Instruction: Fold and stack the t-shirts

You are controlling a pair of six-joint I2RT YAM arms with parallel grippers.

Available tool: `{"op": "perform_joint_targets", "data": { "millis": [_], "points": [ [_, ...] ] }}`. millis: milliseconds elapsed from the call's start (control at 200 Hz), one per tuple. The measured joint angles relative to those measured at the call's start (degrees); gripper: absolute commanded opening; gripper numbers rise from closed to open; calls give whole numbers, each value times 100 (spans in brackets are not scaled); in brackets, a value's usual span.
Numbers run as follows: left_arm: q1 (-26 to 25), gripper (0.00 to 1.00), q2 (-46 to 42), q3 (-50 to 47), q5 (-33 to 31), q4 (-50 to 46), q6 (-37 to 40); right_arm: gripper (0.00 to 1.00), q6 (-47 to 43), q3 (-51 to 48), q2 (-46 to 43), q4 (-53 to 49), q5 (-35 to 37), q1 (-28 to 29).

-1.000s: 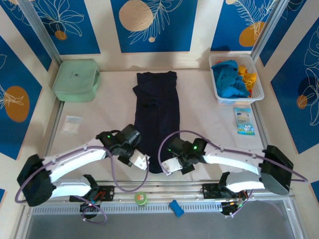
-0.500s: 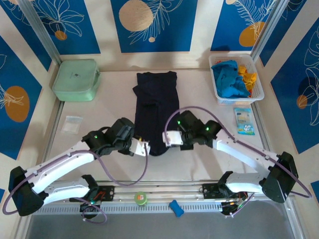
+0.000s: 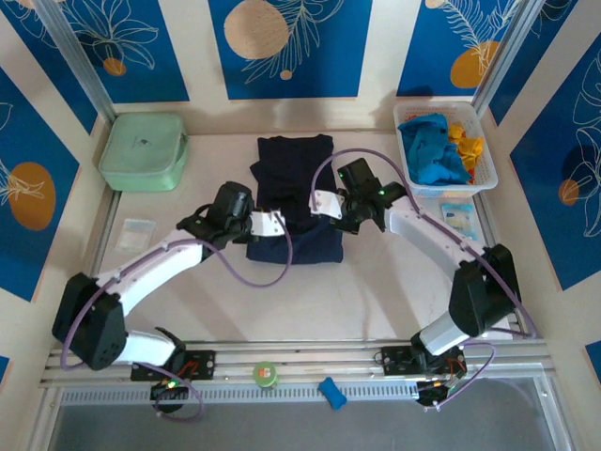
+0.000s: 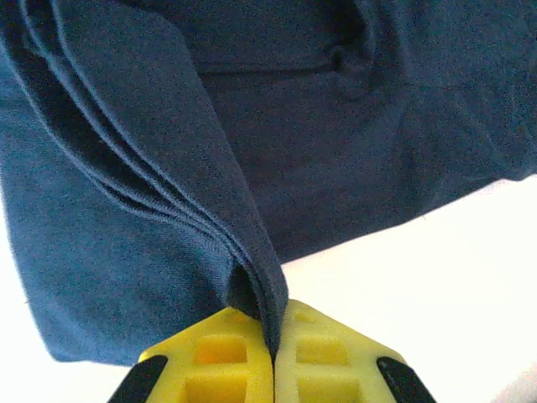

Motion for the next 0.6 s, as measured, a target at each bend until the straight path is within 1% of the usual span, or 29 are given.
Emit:
{"op": "perform_joint_targets", "data": {
  "millis": [220, 535, 560, 590, 600],
  "points": [
    [245, 0, 837, 269, -4, 599, 22, 0, 107, 251, 717, 413, -20, -273],
    [433, 0, 1805, 280, -96, 1392, 0, 0, 411, 496, 1537, 1040, -44, -437],
    [442, 0, 1862, 284, -101, 1467, -2, 3, 442, 514, 1576, 1093, -44, -446],
    [446, 0, 1930, 297, -120, 1550, -4, 12, 496, 531, 1635, 1163, -44, -459],
    [448, 2, 1956, 304, -136, 1585, -4, 15, 529, 544, 1657, 1180, -46, -463]
  ]
}}
